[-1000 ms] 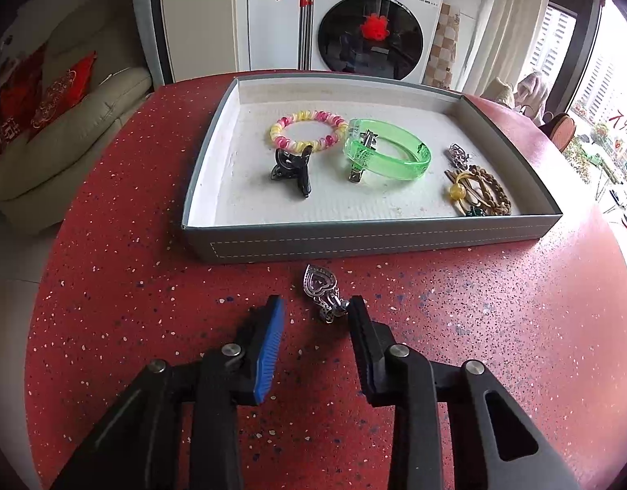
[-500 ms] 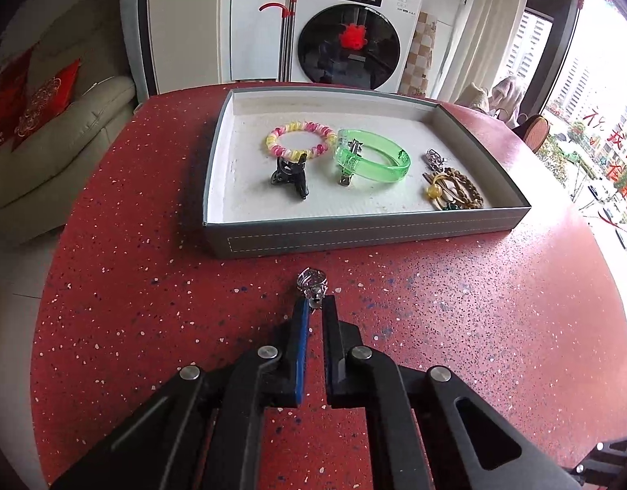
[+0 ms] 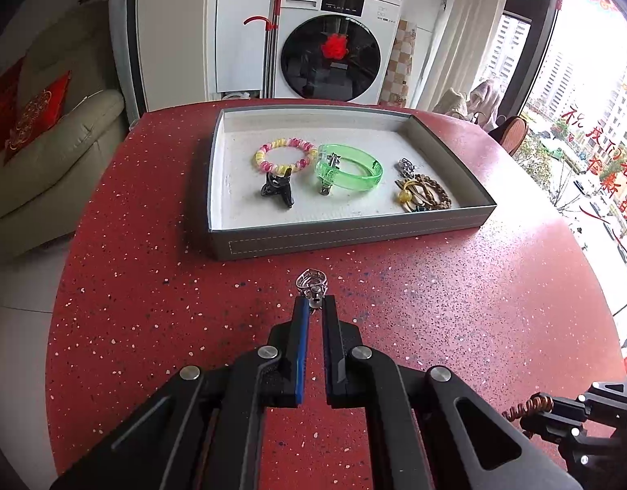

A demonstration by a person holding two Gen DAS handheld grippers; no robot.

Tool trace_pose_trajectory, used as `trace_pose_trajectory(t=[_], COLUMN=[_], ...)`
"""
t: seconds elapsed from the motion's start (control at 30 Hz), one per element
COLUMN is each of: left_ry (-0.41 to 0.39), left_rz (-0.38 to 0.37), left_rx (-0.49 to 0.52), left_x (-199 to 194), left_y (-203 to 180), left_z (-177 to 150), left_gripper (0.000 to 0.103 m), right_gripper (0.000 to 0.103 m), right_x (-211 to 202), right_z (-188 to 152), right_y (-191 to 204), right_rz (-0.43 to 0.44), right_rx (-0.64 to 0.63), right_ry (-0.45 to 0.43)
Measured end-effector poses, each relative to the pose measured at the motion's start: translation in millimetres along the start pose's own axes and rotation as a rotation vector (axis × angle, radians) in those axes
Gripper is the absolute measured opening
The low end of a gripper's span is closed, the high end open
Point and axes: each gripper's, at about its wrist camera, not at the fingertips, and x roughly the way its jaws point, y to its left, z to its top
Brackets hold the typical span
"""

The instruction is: Organize jewelry

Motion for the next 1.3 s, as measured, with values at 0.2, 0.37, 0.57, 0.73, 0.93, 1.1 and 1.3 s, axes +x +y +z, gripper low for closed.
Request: trace_pose_trajectory(t=[0.2,0.37,0.57,0.73,0.93,1.1,1.3], left_ry=[-0.025,-0.039,-0.029,0.005,0.049,0.046,0.091], left_rz=[-0.012,-0.014,0.014,0.029,0.063,0.107,0.16], left_rx=[0.017,0.034,0.026,0.019,-0.004,0.023,-0.001], left_x=[-12,-17,-9,1,15,21,43], left_y=[-4,-5,3,9,15,7,-5], left_z=[3,5,2,-2,-8,-8,-8], left_gripper=[0.025,0.024,0.025,0.025,0.103,0.103,0.101], right_gripper=[0.014,0.014,0.014,0.014,0.014,0.014,0.014], right_x=[0,-1,2,9,7,5,3], right_z=[17,30,25,21,20,18,14], right_y=[-8,-12,-14,-13,-12,-18,-21], right_rz=[-0.011,-0.026,-0.008,0.017,0.026,0.022,0.024], right_rx=[0.051,0.084,0.099,0.106,0.104,0.116,0.131], right_ry=[-0.013,-0.03,-0.016,-0.007,-0.013,-0.016,-0.02])
